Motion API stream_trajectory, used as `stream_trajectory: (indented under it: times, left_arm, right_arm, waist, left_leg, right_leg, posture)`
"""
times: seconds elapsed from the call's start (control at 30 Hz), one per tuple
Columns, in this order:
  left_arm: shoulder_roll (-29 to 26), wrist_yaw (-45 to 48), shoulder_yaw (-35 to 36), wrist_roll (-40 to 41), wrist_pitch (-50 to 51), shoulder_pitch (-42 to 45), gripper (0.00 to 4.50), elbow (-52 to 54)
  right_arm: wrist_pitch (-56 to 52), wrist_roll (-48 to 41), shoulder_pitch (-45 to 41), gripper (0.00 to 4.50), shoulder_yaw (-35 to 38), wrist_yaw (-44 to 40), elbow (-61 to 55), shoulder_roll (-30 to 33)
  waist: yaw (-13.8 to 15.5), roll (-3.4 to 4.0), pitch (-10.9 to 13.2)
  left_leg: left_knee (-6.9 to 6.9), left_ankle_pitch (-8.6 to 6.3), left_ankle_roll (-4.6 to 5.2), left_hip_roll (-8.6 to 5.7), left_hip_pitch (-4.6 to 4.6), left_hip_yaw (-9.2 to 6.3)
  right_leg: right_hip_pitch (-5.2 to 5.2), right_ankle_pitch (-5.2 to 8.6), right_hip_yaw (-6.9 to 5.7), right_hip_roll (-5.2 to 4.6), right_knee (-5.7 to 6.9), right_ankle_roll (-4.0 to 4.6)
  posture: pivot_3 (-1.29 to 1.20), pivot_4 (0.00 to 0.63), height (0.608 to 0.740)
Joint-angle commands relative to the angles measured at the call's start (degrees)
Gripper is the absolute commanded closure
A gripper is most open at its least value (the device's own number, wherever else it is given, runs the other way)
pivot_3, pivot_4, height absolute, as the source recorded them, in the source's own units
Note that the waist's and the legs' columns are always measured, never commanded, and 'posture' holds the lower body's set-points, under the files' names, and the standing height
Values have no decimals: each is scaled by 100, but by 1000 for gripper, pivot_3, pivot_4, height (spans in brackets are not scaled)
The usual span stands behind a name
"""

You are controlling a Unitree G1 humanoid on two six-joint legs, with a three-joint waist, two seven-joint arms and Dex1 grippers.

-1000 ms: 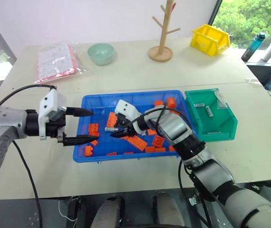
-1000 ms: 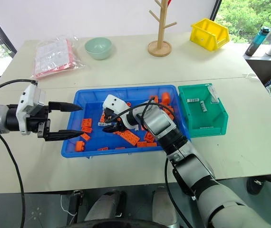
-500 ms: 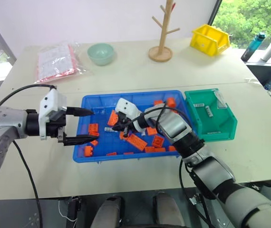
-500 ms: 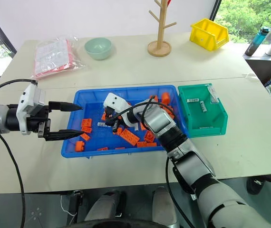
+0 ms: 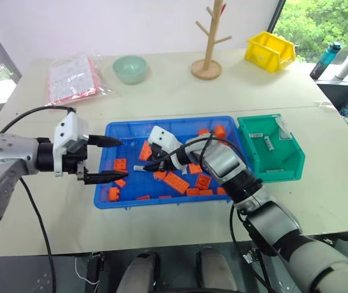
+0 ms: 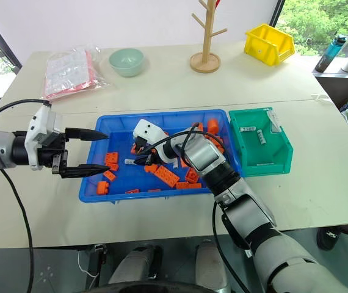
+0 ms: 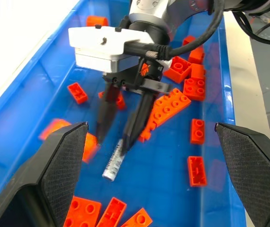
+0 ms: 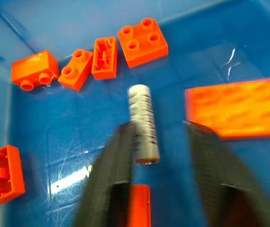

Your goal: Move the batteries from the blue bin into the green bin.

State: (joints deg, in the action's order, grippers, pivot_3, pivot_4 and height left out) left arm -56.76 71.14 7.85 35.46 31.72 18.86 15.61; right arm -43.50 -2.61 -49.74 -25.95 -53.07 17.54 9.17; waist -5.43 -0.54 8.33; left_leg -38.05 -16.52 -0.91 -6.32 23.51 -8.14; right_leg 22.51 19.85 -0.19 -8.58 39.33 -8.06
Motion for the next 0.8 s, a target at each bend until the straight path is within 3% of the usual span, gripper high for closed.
stream_trajectory:
  times: [0.03,0.27,0.47,0.8]
  left_arm:
    - [-10,33,71,-16,-131,83,0,40]
    - [-32,54,86,-10,-181,28,0,26]
    - [-9,66,25,-35,-204,93,0,-21]
    - [-8,103,-40,-28,-159,296,0,-104]
  right_arm:
    - [-193,-85,-19,2223,46,54,-343,-47]
    - [-726,-364,-85,2223,397,325,-1094,-64]
    - [-1087,-620,141,2223,253,271,-1720,107]
    - [-148,-311,265,2223,-319,277,-593,20]
  waist:
    - [-7,0,0]
    - [2,1,0]
    - [2,0,0]
    - [-8,0,0]
  left_leg:
    - [0,0,0,0,0,1]
    - [0,0,0,1,0,0]
    - [0,0,0,0,0,0]
    - [0,0,0,0,0,1]
  right_leg:
    - [0,0,0,0,0,0]
    - [2,0,0,0,1,0]
    - [2,0,0,-1,1,0]
    - [2,0,0,-1,1,0]
  posture:
    - [0,150,719]
    - [0,150,719]
    - [0,150,719]
    - [0,150,719]
